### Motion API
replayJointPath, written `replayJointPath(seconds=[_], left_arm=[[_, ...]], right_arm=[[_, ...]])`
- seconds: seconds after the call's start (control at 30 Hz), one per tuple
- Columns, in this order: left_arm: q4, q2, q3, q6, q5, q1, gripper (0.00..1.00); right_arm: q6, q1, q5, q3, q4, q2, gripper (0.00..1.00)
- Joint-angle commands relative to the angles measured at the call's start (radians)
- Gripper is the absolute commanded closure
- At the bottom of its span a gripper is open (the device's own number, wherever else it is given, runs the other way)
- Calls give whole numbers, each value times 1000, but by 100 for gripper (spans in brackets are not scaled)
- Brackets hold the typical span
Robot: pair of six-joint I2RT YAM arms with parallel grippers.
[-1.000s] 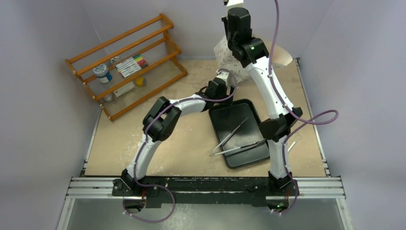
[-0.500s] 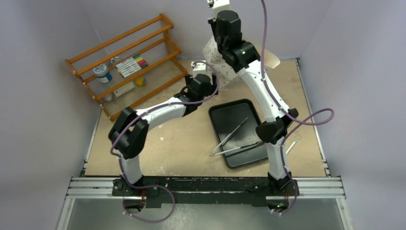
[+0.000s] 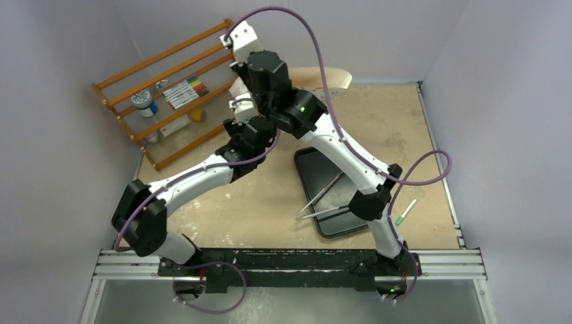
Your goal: Take the fake bread out of the paper bag
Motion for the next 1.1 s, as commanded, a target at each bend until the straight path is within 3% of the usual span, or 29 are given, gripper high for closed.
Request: replayJointPath(seconds=[0.0, 0.13, 0.3, 0.43, 0.6, 0.83, 1.07], left_arm=[[-20, -117, -61, -92, -111, -4, 8], [-78, -181, -130, -155, -171, -5, 7], [-165, -255, -178, -278, -255, -5, 4], [-148, -299, -238, -332, -234, -3, 3], [-195, -229, -220, -364, -203, -2, 3], [-160, -188, -293, -394, -183, 6, 3], [-156, -184, -354, -427, -152, 7, 2]], right_arm=[[-18, 78, 52, 2, 91, -106, 100], [-4, 126, 53, 20, 58, -75, 100], [82, 140, -68, 18, 61, -68, 100], [90, 157, -166, -27, 81, -76, 100], [89, 222, -182, -103, 80, -75, 100], [114, 360, -118, -434, 216, -191, 100], [184, 545, 12, -637, 264, -261, 100]])
